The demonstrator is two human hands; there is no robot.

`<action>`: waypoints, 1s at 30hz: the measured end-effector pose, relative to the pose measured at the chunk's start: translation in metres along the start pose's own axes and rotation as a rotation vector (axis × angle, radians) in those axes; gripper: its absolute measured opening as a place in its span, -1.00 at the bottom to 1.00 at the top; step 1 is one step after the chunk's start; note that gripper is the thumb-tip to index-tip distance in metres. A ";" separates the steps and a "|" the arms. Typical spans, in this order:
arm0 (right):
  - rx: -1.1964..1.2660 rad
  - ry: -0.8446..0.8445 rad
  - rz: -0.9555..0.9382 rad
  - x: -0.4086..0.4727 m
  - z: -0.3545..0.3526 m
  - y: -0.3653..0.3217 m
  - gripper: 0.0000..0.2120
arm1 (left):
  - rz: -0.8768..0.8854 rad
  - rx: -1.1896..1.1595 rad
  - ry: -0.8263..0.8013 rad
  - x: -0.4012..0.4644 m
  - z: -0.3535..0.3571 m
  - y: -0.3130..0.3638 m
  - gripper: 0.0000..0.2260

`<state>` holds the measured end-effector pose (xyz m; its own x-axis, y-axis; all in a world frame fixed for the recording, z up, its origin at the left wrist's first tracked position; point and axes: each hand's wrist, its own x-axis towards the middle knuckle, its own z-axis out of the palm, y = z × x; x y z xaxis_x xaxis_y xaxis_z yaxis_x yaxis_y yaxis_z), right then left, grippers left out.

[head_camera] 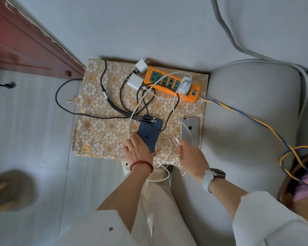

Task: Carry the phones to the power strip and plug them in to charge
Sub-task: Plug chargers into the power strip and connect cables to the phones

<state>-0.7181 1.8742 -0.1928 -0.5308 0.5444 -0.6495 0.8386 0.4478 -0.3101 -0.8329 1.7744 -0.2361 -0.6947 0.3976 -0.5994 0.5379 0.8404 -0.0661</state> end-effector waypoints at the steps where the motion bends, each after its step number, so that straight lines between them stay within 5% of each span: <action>1: 0.016 0.011 -0.009 0.000 -0.001 0.001 -0.80 | 0.003 -0.003 0.001 0.002 0.000 0.001 -0.12; 7: 0.240 0.069 -0.103 -0.008 -0.012 -0.004 -0.83 | 0.045 -0.112 -0.089 0.009 -0.021 -0.007 -0.25; 11: 0.523 0.040 -0.022 -0.018 -0.027 -0.017 -0.79 | 0.045 -0.158 -0.535 0.017 -0.056 -0.010 -0.17; 15: 0.748 0.020 0.027 -0.040 -0.039 -0.033 -0.74 | -0.096 -0.751 -0.995 0.024 -0.092 -0.019 -0.54; 18: 0.782 0.072 -0.019 -0.059 -0.047 -0.044 -0.74 | -0.220 -1.020 -1.191 0.018 -0.113 -0.029 -0.46; 22: 0.751 0.217 -0.071 -0.072 -0.055 -0.050 -0.81 | -0.249 -1.253 -1.312 -0.006 -0.131 -0.034 -0.20; 30: 0.434 0.329 -0.293 -0.097 -0.054 -0.075 -0.87 | -0.363 -1.395 -1.184 -0.039 -0.142 -0.049 -0.33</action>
<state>-0.7358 1.8262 -0.0697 -0.6983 0.6636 -0.2683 0.5892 0.3201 -0.7419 -0.9000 1.7699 -0.0961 0.3090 0.2371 -0.9210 -0.6970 0.7154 -0.0497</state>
